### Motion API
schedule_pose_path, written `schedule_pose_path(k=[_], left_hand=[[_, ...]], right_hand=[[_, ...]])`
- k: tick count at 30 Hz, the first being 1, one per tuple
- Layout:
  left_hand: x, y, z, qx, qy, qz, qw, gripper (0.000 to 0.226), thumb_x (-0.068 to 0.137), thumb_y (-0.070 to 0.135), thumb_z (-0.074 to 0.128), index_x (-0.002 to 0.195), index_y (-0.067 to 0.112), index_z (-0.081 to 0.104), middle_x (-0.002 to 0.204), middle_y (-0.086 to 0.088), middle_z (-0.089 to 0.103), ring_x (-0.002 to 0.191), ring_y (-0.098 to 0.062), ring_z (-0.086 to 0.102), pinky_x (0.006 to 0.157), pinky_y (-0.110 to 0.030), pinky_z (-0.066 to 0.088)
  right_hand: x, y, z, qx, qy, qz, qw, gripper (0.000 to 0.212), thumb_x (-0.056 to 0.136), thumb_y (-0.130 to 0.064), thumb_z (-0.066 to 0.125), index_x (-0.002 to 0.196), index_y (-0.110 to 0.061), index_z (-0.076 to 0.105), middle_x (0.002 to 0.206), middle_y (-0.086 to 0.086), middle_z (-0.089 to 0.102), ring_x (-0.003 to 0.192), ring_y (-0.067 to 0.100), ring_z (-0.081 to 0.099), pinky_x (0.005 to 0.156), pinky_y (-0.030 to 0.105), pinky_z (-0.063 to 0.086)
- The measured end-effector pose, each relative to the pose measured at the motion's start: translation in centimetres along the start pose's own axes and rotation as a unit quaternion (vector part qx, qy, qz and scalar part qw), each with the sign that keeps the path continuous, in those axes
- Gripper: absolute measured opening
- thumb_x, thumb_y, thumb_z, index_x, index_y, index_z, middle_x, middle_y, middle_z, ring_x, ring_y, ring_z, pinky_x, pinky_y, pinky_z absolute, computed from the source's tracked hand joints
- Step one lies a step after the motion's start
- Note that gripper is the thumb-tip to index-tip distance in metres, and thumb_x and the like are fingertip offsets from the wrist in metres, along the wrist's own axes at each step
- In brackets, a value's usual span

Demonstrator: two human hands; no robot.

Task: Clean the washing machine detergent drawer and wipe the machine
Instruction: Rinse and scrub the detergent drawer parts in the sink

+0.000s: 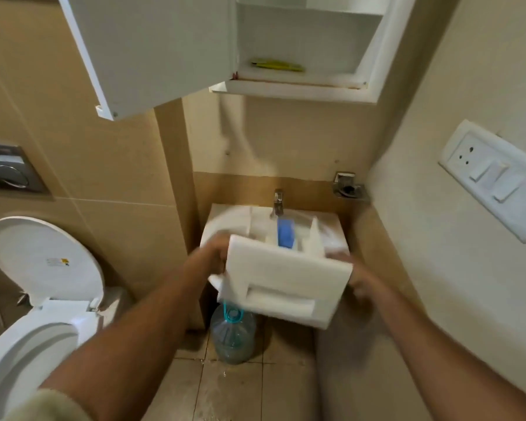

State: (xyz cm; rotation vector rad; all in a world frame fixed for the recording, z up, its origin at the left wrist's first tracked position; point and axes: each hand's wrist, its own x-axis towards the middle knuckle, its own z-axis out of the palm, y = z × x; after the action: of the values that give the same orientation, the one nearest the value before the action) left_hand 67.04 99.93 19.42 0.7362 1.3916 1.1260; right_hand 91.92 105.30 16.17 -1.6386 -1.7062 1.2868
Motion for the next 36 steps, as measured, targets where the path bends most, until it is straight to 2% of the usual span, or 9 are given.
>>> schedule_pose_path(k=[3, 10, 15, 18, 21, 25, 28, 31, 36], left_hand=[[0.0, -7.7, -1.6, 0.004, -0.025, -0.178, 0.984, 0.015, 0.083, 0.008, 0.073, 0.095, 0.002, 0.066, 0.097, -0.024, 0.071, 0.092, -0.038, 0.07, 0.081, -0.044, 0.059], [-0.6, -8.3, -0.9, 0.15, 0.047, -0.043, 0.987, 0.067, 0.083, 0.029, 0.08, 0.139, 0.011, 0.047, 0.127, -0.012, 0.064, 0.11, -0.029, 0.065, 0.087, -0.045, 0.06], [-2.9, -2.4, 1.2, 0.499, 0.186, 0.354, 0.769, 0.106, 0.078, 0.056, 0.065, 0.159, 0.018, 0.009, 0.166, -0.006, 0.007, 0.155, -0.029, 0.003, 0.125, -0.049, -0.001], [-2.4, 0.5, 2.4, 0.638, 0.086, 0.349, 0.681, 0.105, 0.079, 0.058, 0.064, 0.16, 0.018, 0.01, 0.165, -0.007, 0.02, 0.154, -0.026, 0.011, 0.124, -0.05, -0.004], [-1.5, 0.8, 2.8, 0.607, 0.005, 0.231, 0.761, 0.059, 0.084, 0.045, 0.068, 0.134, 0.017, 0.05, 0.124, -0.008, 0.063, 0.118, -0.028, 0.057, 0.099, -0.04, 0.044], [-1.4, -1.1, 2.5, 0.469, -0.005, 0.204, 0.859, 0.004, 0.09, 0.011, 0.051, 0.091, 0.011, 0.056, 0.079, -0.007, 0.061, 0.081, -0.032, 0.059, 0.064, -0.04, 0.046], [-1.8, -2.1, 2.2, 0.346, 0.016, 0.148, 0.927, 0.03, 0.087, 0.003, 0.049, 0.113, 0.012, 0.063, 0.1, -0.007, 0.07, 0.092, -0.029, 0.066, 0.079, -0.04, 0.056], [-1.6, -2.8, 1.0, 0.219, 0.015, 0.033, 0.975, 0.03, 0.089, 0.0, 0.051, 0.11, 0.011, 0.069, 0.095, -0.011, 0.071, 0.085, -0.027, 0.069, 0.068, -0.037, 0.06], [-2.4, -1.6, 0.1, 0.131, 0.011, 0.007, 0.991, 0.024, 0.097, -0.001, 0.048, 0.113, 0.004, 0.064, 0.09, -0.01, 0.068, 0.08, -0.024, 0.066, 0.064, -0.033, 0.056]], right_hand=[[-0.6, 4.4, 1.8, -0.039, -0.134, 0.109, 0.984, 0.015, 0.093, -0.006, 0.06, 0.104, -0.005, 0.071, 0.092, 0.009, 0.073, 0.069, 0.011, 0.067, 0.068, 0.025, 0.051], [2.4, -4.7, -2.3, -0.371, -0.155, -0.023, 0.915, 0.069, 0.076, -0.023, 0.068, 0.142, -0.034, 0.049, 0.123, 0.001, 0.065, 0.093, 0.017, 0.065, 0.085, 0.04, 0.058], [1.1, -12.7, -1.1, -0.653, -0.188, -0.183, 0.71, 0.06, 0.084, -0.016, 0.069, 0.14, -0.029, 0.051, 0.101, 0.0, 0.063, 0.084, 0.021, 0.063, 0.068, 0.038, 0.053], [-0.8, -16.5, 0.9, -0.769, -0.181, -0.262, 0.554, 0.052, 0.087, -0.015, 0.069, 0.136, -0.027, 0.056, 0.119, -0.002, 0.064, 0.104, 0.023, 0.062, 0.076, 0.033, 0.045], [-1.6, -17.9, 1.8, -0.801, -0.165, -0.342, 0.464, 0.038, 0.093, -0.013, 0.059, 0.128, -0.027, 0.061, 0.114, 0.0, 0.068, 0.101, 0.024, 0.065, 0.078, 0.035, 0.051], [-2.0, -16.9, 2.1, -0.799, -0.097, -0.42, 0.42, 0.023, 0.098, -0.017, 0.053, 0.115, -0.021, 0.068, 0.104, 0.004, 0.071, 0.104, 0.028, 0.064, 0.093, 0.041, 0.05], [-2.1, -13.6, 2.6, -0.718, 0.06, -0.483, 0.497, 0.035, 0.087, -0.007, 0.06, 0.121, -0.016, 0.066, 0.126, 0.009, 0.066, 0.131, 0.029, 0.05, 0.119, 0.05, 0.026], [-4.6, -8.5, 2.7, -0.483, 0.232, -0.456, 0.711, 0.051, 0.077, 0.003, 0.061, 0.127, -0.01, 0.062, 0.134, 0.012, 0.059, 0.131, 0.03, 0.05, 0.108, 0.048, 0.042], [-7.3, -0.8, 3.3, -0.067, 0.242, -0.037, 0.967, 0.057, 0.088, -0.04, 0.069, 0.133, -0.013, 0.049, 0.133, 0.007, 0.055, 0.116, 0.025, 0.056, 0.079, 0.022, 0.045]])
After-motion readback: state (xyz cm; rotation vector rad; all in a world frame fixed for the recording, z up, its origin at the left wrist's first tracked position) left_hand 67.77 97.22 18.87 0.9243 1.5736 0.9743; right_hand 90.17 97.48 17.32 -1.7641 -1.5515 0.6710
